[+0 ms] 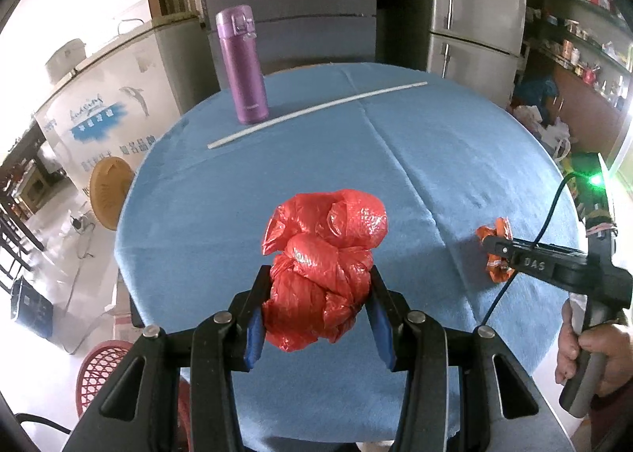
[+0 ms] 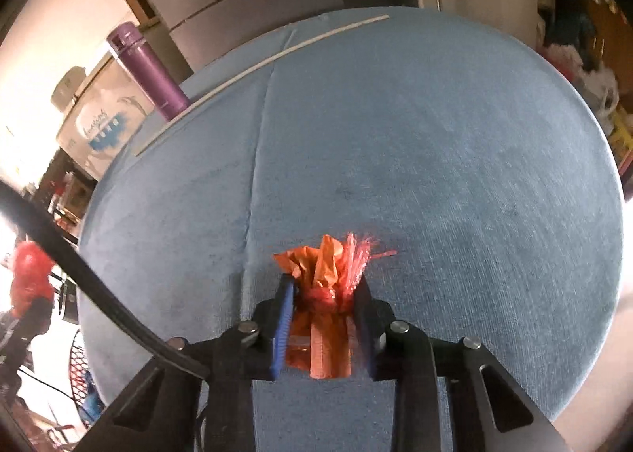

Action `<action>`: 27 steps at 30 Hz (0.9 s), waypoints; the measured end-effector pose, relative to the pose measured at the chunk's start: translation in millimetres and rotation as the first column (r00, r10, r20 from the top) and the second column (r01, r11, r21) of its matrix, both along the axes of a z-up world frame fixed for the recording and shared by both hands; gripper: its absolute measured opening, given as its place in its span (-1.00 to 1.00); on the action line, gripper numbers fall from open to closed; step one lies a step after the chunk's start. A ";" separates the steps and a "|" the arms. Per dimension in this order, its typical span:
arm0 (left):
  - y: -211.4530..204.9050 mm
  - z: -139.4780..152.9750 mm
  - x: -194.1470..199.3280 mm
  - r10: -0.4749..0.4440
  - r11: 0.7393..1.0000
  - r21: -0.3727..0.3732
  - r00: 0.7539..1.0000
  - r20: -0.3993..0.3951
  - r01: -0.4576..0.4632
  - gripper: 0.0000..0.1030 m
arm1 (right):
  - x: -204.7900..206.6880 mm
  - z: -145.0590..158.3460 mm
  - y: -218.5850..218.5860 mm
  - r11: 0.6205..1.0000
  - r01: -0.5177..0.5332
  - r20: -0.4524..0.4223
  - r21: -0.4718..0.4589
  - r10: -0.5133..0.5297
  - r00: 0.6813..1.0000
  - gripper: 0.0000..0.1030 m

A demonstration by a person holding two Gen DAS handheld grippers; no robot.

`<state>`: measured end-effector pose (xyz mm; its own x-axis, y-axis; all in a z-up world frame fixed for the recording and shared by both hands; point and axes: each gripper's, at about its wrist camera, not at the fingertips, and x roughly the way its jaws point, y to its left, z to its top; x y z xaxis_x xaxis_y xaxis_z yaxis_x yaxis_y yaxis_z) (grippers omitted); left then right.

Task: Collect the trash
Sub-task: 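Carry the red bag and orange mesh bag over the red wastebasket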

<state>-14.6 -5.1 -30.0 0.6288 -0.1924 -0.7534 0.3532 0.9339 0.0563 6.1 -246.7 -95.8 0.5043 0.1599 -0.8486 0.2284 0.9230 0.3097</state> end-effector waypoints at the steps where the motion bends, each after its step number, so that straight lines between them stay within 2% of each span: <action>1: 2.0 1.5 -2.2 0.003 1.000 0.000 1.000 0.008 -0.003 -0.10 | -0.2 1.5 3.4 1.000 0.001 0.002 -0.005 -0.001 1.000 -0.42; 10: 23.0 21.4 -21.8 0.035 0.999 -0.012 0.997 0.071 -0.034 -0.09 | -22.7 33.0 16.2 0.999 -0.027 0.094 0.047 0.023 0.995 -0.43; 17: 47.6 36.9 -38.3 0.072 0.997 -0.026 0.991 0.115 -0.070 -0.09 | -34.2 56.2 36.5 0.994 -0.074 0.132 0.084 0.063 0.989 -0.43; 27: 85.2 50.1 -59.9 0.143 0.990 -0.023 0.975 0.169 -0.141 -0.09 | -40.1 88.8 91.2 0.980 -0.174 0.198 0.096 0.152 0.968 -0.43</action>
<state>-74.4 80.1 20.1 0.7689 -0.0999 -0.6315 0.2032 0.9747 0.0932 -34.0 -155.4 -7.0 0.6126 0.3415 -0.7128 0.0054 0.9000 0.4358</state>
